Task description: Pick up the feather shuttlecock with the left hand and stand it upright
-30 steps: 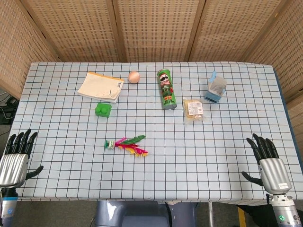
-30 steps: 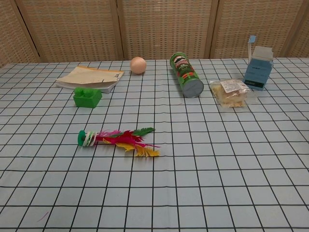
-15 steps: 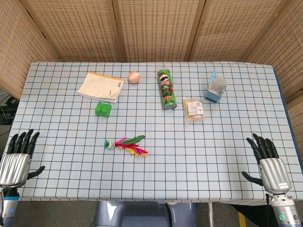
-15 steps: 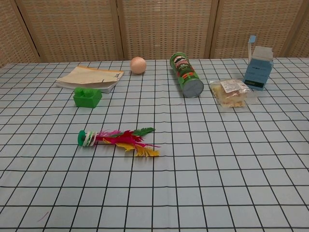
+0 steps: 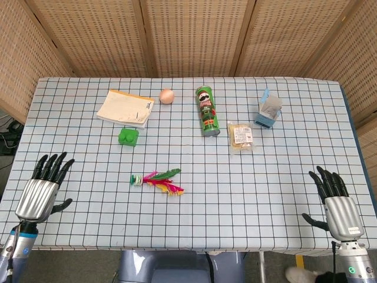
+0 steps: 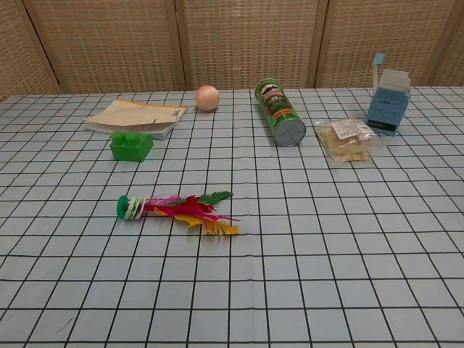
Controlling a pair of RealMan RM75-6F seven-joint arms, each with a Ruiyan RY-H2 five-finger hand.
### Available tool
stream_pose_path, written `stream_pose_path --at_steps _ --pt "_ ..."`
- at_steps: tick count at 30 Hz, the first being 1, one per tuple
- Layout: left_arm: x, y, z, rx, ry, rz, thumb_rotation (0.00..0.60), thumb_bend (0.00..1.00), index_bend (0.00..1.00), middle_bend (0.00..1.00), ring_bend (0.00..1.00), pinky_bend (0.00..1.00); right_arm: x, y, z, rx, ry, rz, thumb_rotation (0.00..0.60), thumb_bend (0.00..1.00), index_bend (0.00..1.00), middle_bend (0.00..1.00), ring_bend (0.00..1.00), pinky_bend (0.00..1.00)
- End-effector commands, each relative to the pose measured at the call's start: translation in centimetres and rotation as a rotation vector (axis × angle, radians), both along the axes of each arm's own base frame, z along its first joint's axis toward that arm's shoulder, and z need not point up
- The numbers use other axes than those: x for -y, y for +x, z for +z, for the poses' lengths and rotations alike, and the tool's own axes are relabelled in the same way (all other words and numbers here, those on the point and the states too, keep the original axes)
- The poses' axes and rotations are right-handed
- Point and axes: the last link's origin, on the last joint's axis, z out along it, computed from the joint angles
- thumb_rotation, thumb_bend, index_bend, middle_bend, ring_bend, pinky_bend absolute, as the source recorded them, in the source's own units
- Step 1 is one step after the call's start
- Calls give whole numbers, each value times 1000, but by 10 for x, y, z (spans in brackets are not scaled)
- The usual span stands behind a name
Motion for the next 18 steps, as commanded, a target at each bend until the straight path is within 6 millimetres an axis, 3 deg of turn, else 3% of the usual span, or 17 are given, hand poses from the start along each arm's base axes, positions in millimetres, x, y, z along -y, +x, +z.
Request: stream_pose_path --at_steps 1,6,10,18 --pt "-29 32 -11 -4 -83 -98 600 90 150 0 0 0 1 -1 1 5 -3 -5 600 24 0 0 0 0" --pt "-44 51 -27 -53 -124 -140 600 172 256 0 0 0 3 -4 3 14 -10 -16 600 24 0 0 0 0" --pt "-55 69 -49 -71 -178 -159 600 180 334 0 0 0 5 -6 5 22 -14 -27 600 24 0 0 0 0" --pt "-69 97 -83 -95 -230 -179 600 242 368 0 0 0 7 -11 6 31 -11 -45 600 24 0 0 0 0"
